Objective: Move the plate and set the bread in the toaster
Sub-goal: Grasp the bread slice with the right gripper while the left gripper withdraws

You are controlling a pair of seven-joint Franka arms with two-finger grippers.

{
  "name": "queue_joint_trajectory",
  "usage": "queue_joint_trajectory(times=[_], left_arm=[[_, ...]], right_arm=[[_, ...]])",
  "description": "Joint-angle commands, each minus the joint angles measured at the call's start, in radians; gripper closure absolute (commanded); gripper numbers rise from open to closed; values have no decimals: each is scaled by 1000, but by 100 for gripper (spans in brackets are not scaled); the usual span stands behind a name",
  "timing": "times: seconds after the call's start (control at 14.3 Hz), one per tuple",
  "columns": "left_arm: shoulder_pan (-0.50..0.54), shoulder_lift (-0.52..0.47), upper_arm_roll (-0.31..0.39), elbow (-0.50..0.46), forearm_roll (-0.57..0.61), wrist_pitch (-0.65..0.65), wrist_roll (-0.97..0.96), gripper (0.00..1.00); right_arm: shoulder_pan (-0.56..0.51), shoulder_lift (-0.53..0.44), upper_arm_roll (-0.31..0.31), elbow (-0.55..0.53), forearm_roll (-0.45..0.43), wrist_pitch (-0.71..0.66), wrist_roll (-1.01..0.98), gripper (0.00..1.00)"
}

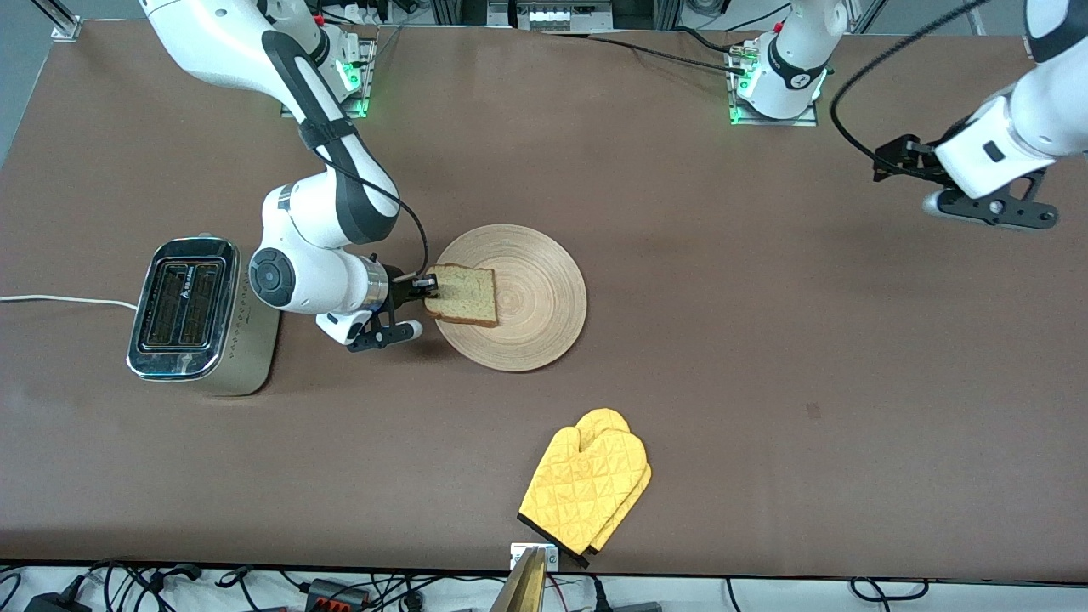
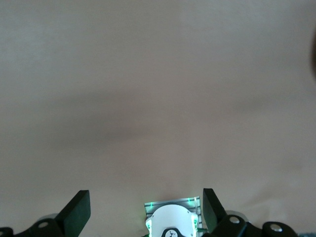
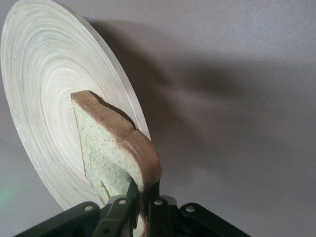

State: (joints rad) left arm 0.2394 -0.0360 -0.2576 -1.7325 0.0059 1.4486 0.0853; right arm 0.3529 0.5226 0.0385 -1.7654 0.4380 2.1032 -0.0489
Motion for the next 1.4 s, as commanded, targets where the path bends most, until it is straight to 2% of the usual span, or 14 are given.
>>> queue_joint_trajectory(times=[0.0, 0.35, 1.12, 1.19, 1.33], left_arm=[[41, 28, -5, 44, 9, 71, -35, 0], [28, 28, -18, 73, 16, 41, -122, 0], [37, 50, -14, 106, 20, 42, -151, 0], [15, 45, -2, 102, 19, 35, -163, 0], [-118, 54, 151, 134, 11, 1, -164, 0]], right_arm=[[-11, 30, 3, 0, 16, -9, -2, 100], [-18, 88, -20, -8, 4, -11, -3, 100], [-25, 36, -32, 38, 1, -29, 9, 100], [-20, 24, -32, 44, 1, -29, 9, 100], [-20, 1, -35, 67, 1, -46, 9, 100]])
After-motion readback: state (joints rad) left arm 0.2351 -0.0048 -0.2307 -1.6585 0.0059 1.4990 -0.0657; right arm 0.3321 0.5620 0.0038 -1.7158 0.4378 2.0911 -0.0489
